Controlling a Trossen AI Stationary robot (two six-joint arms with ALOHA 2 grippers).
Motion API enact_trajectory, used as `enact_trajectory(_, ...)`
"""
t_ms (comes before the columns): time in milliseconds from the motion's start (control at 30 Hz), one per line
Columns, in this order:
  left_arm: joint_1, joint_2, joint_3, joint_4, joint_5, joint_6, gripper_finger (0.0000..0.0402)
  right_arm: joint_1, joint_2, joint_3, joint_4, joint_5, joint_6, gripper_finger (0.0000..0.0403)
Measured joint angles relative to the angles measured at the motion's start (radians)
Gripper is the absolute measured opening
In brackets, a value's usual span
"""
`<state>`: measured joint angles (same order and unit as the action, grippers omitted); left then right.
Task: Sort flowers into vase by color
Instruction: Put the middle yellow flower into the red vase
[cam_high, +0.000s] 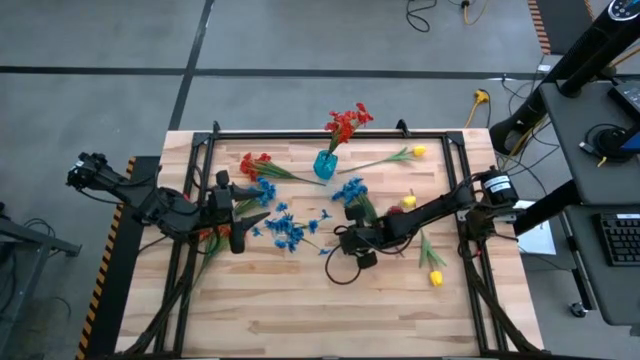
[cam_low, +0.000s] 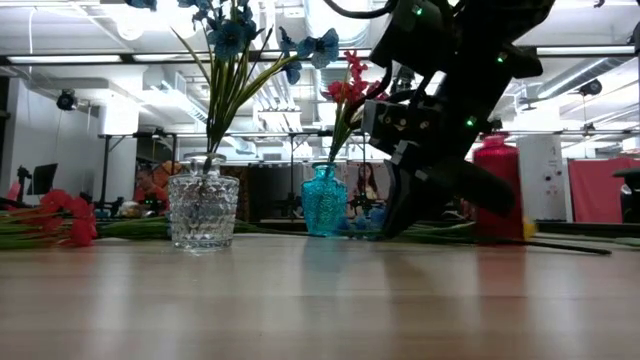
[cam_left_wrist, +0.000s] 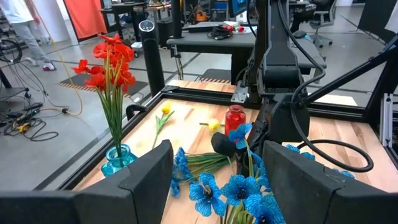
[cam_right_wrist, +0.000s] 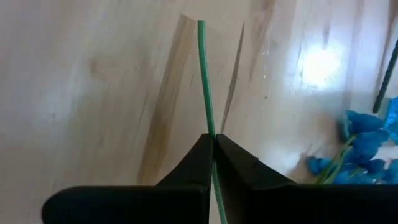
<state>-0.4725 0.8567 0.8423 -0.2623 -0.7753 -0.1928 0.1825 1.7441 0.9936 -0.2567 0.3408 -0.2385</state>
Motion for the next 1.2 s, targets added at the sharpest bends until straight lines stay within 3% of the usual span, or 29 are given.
enact_trajectory(200, 0.0, 0.0, -0.001, 0.0, 0.0, 0.0, 0.0232, 0.0, -0.032, 0.0, 0.0, 0.008, -0.021, 0.0009)
enact_trajectory(367, 0.0, -0.001, -0.001, 0.0, 0.0, 0.0, 0.0232, 0.012, -0.092, 0.0, -0.005, 0.087, -0.083, 0.0009)
enact_trajectory(700, 0.0, -0.001, -0.001, 0.016, 0.0, 0.003, 0.0232, 0.018, -0.313, -0.001, -0.042, 0.234, -0.22, 0.0009)
enact_trajectory(900, 0.0, -0.002, -0.001, 0.113, 0.003, 0.111, 0.0232, 0.018, -0.505, 0.0, -0.04, 0.271, -0.279, 0.0009)
enact_trajectory(1067, 0.0, 0.009, -0.001, 0.258, 0.117, 0.256, 0.0232, 0.05, -0.638, 0.031, -0.02, 0.263, -0.288, 0.0009)
enact_trajectory(1200, 0.0, 0.043, -0.001, 0.38, 0.138, 0.351, 0.0232, 0.112, -0.694, 0.074, 0.048, 0.245, -0.333, 0.0009)
